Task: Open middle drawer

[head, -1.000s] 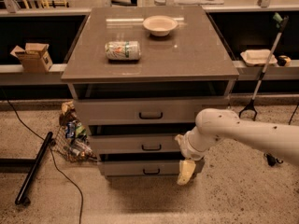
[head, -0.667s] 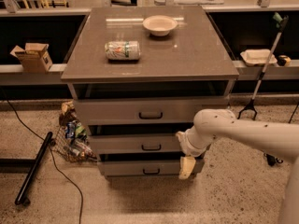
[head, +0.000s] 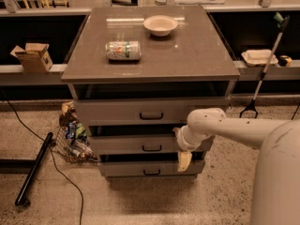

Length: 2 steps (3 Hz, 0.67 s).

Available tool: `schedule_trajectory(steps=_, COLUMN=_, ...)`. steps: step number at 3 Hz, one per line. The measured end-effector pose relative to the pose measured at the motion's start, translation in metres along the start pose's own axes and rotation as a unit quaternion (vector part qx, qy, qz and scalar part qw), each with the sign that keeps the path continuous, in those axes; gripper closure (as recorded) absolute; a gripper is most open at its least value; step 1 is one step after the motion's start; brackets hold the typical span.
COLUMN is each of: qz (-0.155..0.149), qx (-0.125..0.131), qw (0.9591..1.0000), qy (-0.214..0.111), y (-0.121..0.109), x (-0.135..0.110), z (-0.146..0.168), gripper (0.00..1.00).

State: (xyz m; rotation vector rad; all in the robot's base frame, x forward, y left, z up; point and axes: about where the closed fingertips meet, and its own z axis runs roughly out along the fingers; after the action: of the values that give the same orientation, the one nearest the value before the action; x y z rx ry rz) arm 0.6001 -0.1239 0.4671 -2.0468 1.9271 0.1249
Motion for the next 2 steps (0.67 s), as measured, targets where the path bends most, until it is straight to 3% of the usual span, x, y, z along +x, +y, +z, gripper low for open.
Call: schedule_trajectory(steps=2, qz=-0.016, qx=0.008, qw=0.9998, qy=-0.004, y=-0.034, x=0.003, z=0.028, gripper=0.0)
